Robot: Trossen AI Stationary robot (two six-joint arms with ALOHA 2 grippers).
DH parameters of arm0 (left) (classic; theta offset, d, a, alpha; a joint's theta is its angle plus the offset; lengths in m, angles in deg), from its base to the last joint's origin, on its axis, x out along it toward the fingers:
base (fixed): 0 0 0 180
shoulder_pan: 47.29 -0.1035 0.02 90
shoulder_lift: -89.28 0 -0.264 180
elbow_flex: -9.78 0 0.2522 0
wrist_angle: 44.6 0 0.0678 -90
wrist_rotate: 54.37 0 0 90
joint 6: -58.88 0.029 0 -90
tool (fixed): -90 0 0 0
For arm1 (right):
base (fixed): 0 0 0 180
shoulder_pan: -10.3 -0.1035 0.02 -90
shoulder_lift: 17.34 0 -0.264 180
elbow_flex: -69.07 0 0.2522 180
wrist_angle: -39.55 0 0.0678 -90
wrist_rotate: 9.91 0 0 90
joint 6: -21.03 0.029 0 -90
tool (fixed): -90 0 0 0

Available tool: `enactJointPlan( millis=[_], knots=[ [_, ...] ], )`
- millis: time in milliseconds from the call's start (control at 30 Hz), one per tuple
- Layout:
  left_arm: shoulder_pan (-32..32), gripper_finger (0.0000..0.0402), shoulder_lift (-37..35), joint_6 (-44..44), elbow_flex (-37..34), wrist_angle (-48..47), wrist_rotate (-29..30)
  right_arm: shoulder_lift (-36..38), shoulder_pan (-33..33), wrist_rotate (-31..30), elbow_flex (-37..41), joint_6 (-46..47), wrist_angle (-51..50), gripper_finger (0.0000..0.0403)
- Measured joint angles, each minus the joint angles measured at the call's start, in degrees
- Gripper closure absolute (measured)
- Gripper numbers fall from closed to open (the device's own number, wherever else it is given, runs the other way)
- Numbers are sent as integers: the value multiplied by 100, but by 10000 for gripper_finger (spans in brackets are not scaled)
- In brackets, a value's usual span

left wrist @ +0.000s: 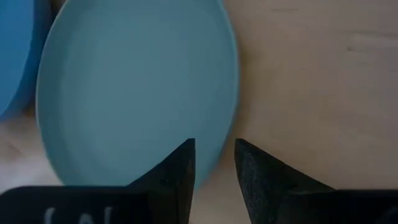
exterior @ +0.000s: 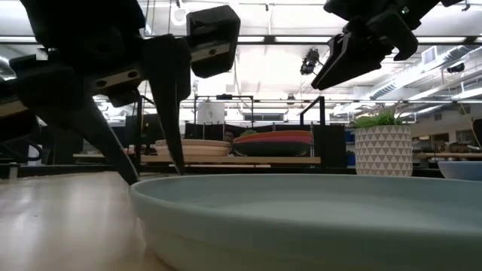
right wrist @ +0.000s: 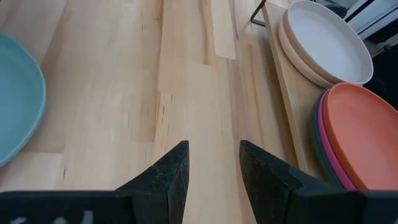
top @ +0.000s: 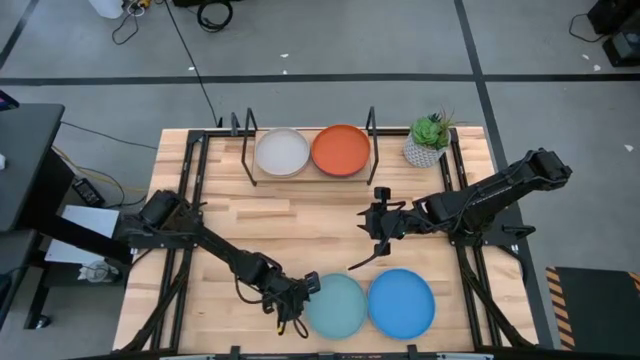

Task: Place and stack plates onto a shelf
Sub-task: Stack the light blue plate on top of the gray plate on the shelf

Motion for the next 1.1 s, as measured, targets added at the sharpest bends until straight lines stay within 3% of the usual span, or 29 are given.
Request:
enactJointPlan(
  millis=[167, 400, 633, 800, 933, 1100],
  knots=[
    [-27, 307, 94, -25, -4, -34, -219, 0, 0, 0, 0, -39, 9, 255],
    [-51, 382, 145, -82, -2, -31, -254, 0, 4, 2, 0, -83, 79, 255],
    [-68, 389, -105, -627, 352, -761, -234, 0, 4, 4, 0, 2, 38, 255],
    [-407, 389, -759, -1260, 481, -2017, 234, 0, 4, 2, 0, 4, -2, 255],
    [-848, 389, -1413, -2209, 483, -2832, 993, 0, 4, 2, 0, 9, 9, 255],
    [-1823, 389, -2022, -2891, 485, -3634, 1427, 0, 6, 4, 0, 152, 106, 255]
  ],
)
